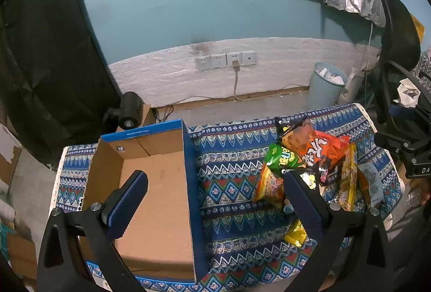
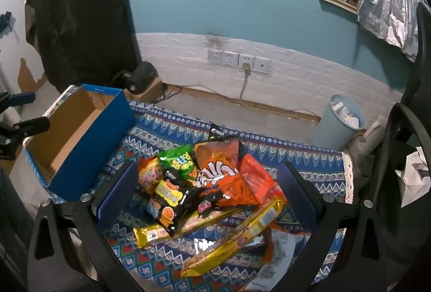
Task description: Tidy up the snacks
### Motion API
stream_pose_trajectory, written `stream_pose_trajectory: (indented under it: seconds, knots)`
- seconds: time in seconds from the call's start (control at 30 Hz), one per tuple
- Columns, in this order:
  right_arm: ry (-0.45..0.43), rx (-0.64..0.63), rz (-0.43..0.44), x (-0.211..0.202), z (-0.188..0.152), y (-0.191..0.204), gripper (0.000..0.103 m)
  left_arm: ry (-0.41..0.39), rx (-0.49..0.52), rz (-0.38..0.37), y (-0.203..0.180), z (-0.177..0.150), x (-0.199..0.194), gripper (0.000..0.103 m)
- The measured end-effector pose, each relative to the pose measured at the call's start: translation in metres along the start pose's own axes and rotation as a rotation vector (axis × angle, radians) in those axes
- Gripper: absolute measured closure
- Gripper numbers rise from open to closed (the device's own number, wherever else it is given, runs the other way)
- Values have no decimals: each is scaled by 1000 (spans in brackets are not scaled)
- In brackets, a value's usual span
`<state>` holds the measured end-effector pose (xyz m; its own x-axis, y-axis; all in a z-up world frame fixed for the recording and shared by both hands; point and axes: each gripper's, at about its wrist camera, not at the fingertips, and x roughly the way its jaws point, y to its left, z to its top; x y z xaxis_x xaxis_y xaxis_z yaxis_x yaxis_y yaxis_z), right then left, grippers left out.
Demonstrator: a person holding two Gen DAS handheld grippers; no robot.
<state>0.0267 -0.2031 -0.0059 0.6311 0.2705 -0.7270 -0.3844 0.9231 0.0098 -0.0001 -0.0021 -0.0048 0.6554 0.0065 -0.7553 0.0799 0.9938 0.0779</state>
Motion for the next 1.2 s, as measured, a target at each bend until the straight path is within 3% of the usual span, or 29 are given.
stream_pose_trajectory:
  seconds: [1.2]
  knots:
    - [18,-5,19,2,-5,3,3,20,21,0,-7,-4,6,1]
